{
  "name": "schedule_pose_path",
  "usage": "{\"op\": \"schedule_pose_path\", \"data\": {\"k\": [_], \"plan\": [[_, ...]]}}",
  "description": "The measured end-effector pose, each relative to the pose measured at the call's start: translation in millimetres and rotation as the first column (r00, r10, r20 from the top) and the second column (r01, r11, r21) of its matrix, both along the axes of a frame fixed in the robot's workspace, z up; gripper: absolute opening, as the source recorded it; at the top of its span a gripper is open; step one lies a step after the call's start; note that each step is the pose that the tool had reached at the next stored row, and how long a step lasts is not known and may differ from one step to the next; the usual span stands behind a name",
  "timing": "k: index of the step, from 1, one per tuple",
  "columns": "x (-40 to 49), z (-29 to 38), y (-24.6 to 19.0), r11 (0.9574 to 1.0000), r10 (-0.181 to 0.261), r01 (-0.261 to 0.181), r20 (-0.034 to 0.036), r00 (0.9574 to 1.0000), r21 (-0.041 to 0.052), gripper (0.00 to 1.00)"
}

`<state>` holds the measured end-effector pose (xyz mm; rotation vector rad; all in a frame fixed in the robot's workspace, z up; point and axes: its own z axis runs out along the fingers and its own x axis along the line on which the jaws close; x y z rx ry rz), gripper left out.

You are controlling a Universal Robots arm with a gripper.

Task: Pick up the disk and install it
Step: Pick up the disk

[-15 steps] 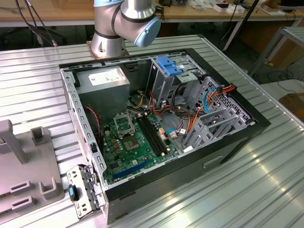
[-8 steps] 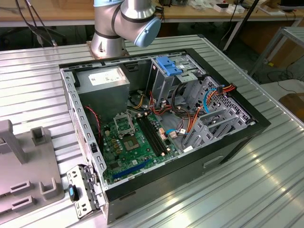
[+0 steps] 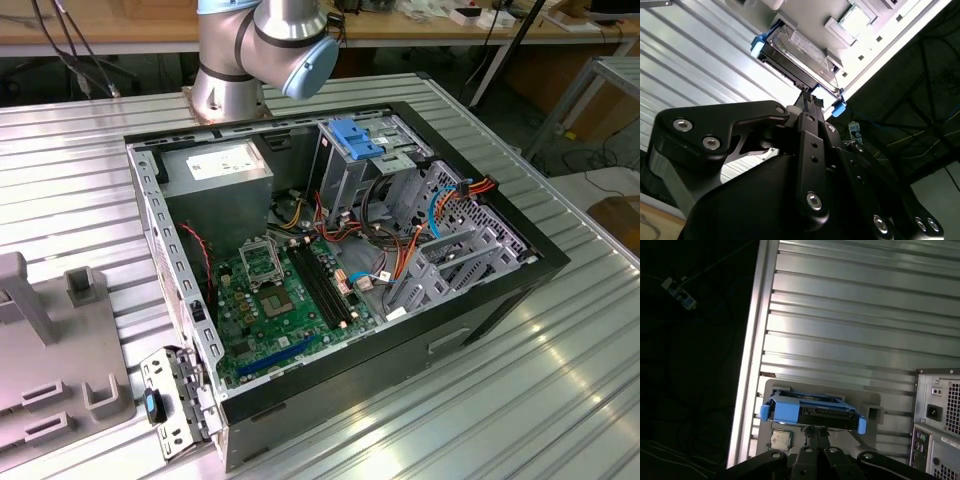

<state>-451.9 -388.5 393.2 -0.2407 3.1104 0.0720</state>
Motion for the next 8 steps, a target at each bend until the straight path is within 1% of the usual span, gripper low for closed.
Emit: {"op": "schedule_pose_path", "data": {"k": [1, 3, 5, 7, 8], "plan": [[0.0, 0.0, 0.0, 0.9997, 0.023, -0.023, 0.0000, 0.9997, 0.0000, 0.11], [0.0, 0.0, 0.0, 0.9977, 0.068, -0.068, 0.0000, 0.9977, 0.0000, 0.11], [0.0, 0.0, 0.0, 0.9956, 0.093, -0.093, -0.0001, 0.9956, 0.0000, 0.11], [0.0, 0.0, 0.0, 0.9914, 0.131, -0.131, -0.0001, 0.9914, 0.0000, 0.11], [0.0, 0.0, 0.0, 0.9880, 0.154, -0.154, 0.0000, 0.9880, 0.0000, 0.11]]}}
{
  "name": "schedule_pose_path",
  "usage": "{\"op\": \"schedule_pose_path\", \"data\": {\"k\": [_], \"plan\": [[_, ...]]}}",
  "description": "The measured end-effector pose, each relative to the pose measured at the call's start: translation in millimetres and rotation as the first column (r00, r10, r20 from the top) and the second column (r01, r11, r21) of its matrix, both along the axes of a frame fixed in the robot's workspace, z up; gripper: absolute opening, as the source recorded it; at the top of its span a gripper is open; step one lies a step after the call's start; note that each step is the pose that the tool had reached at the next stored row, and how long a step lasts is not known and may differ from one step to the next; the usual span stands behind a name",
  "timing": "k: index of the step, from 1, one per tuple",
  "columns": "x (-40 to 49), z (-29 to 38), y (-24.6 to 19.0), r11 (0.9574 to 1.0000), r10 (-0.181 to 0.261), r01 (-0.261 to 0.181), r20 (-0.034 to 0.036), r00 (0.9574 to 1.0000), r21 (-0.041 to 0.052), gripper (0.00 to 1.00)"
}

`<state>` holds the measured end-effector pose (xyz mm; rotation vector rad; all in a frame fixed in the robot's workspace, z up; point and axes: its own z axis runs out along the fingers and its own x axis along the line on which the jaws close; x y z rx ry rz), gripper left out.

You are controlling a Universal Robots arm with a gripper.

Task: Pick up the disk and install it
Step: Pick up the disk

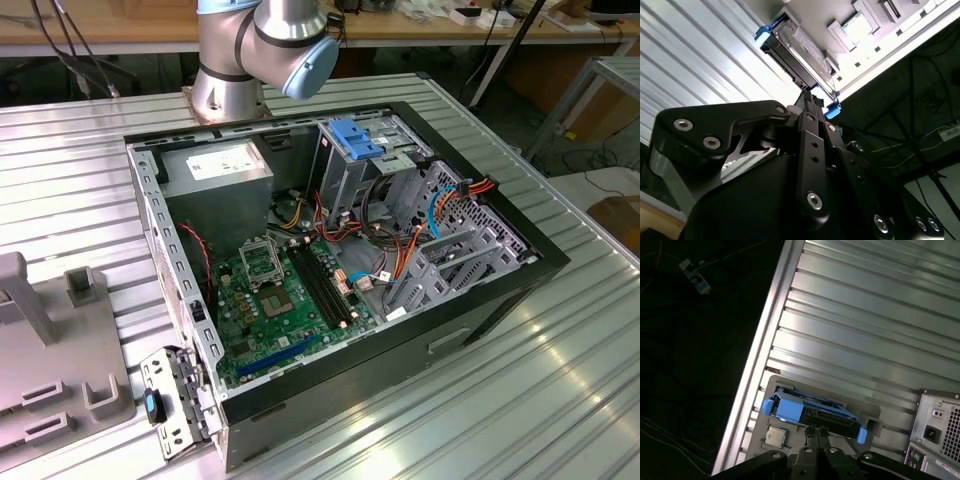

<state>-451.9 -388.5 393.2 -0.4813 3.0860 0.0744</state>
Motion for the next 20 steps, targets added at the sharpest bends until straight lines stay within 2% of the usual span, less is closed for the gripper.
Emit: {"op": "schedule_pose_path", "data": {"k": [3, 6, 12, 13, 14, 16, 17, 18, 19, 20], "plan": [[0.0, 0.0, 0.0, 0.9987, 0.050, -0.050, 0.0000, 0.9987, 0.0000, 0.11], [0.0, 0.0, 0.0, 0.9948, 0.101, -0.101, 0.0000, 0.9948, 0.0000, 0.11], [0.0, 0.0, 0.0, 0.9830, 0.183, -0.183, 0.0000, 0.9830, 0.0000, 0.11], [0.0, 0.0, 0.0, 0.9779, 0.209, -0.209, 0.0000, 0.9779, 0.0000, 0.11], [0.0, 0.0, 0.0, 0.9701, 0.243, -0.243, 0.0000, 0.9701, 0.0000, 0.11], [0.0, 0.0, 0.0, 0.9606, 0.278, -0.278, 0.0000, 0.9606, 0.0000, 0.11], [0.0, 0.0, 0.0, 0.9521, 0.306, -0.306, 0.0000, 0.9521, 0.0000, 0.11], [-0.1, 0.0, 0.0, 0.9416, 0.337, -0.337, 0.0000, 0.9416, 0.0000, 0.11], [0.0, 0.0, 0.0, 0.9290, 0.370, -0.370, 0.0000, 0.9290, 0.0000, 0.11], [0.0, 0.0, 0.0, 0.9230, 0.385, -0.385, 0.0000, 0.9230, -0.0001, 0.11]]}}
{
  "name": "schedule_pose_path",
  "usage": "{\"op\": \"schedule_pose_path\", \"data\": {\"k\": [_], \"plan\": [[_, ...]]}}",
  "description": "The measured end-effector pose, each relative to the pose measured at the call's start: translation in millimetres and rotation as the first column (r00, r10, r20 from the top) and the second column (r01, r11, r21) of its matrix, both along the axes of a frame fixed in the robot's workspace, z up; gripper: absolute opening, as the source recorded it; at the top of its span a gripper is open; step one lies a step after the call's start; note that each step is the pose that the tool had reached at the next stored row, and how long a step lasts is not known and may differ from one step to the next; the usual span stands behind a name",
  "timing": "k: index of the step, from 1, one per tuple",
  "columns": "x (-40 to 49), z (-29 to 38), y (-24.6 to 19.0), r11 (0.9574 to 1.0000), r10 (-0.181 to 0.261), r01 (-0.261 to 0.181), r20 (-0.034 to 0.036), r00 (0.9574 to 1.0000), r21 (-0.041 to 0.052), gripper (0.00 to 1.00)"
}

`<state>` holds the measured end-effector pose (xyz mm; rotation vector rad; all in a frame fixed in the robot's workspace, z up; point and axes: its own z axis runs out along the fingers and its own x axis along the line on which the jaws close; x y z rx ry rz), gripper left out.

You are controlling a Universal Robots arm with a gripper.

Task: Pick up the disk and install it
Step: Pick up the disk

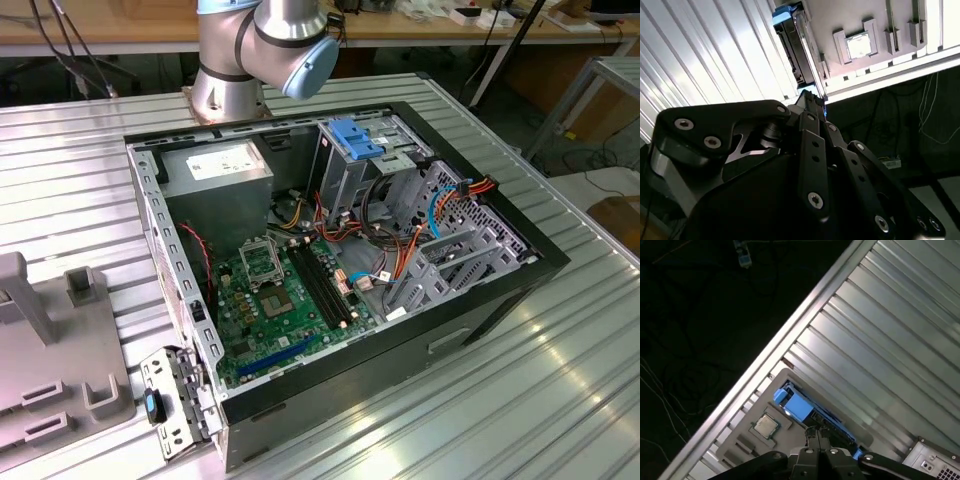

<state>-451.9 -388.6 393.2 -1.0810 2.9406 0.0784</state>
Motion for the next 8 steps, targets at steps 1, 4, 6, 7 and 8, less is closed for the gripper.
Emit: {"op": "schedule_pose_path", "data": {"k": [1, 4, 6, 7, 8], "plan": [[0.0, 0.0, 0.0, 0.9995, 0.032, -0.032, 0.0000, 0.9995, 0.0001, 0.11], [0.0, 0.0, 0.0, 0.9901, 0.140, -0.140, -0.0001, 0.9901, 0.0000, 0.11], [0.0, 0.0, 0.0, 0.9789, 0.204, -0.204, 0.0000, 0.9789, 0.0000, 0.11], [0.0, 0.0, 0.0, 0.9705, 0.241, -0.241, -0.0001, 0.9705, 0.0000, 0.11], [0.0, 0.0, 0.0, 0.9638, 0.267, -0.267, 0.0000, 0.9638, 0.0000, 0.11]]}}
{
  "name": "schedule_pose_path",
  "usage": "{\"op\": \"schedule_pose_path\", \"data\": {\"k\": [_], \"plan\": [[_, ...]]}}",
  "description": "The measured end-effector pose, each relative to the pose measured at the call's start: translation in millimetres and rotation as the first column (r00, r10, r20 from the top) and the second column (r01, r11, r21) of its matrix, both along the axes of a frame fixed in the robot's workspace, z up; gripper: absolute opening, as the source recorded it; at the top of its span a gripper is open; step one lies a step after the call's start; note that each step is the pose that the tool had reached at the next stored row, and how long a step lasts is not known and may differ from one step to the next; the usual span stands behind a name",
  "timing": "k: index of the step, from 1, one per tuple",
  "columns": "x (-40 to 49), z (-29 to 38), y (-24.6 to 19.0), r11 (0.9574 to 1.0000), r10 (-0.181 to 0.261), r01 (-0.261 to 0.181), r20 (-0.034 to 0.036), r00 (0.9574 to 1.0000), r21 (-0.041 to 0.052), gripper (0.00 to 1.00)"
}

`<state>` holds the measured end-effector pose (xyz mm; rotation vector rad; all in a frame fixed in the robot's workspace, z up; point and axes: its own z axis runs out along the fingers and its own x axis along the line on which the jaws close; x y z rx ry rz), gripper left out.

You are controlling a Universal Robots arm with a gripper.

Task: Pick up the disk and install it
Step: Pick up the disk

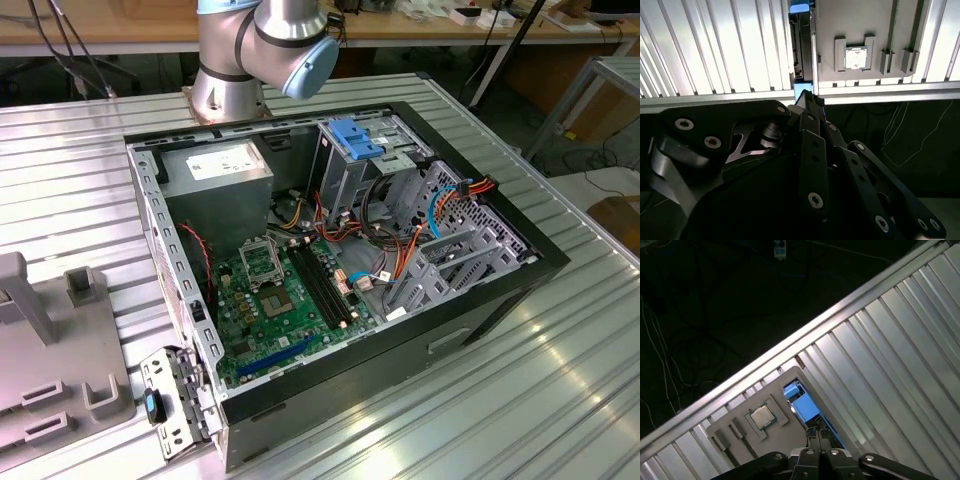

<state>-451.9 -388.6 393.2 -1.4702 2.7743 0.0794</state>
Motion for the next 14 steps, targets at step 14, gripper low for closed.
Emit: {"op": "schedule_pose_path", "data": {"k": [14], "plan": [[-0.2, -0.6, 0.0, 0.9490, 0.315, -0.315, -0.0002, 0.9490, -0.0017, 0.11]]}}
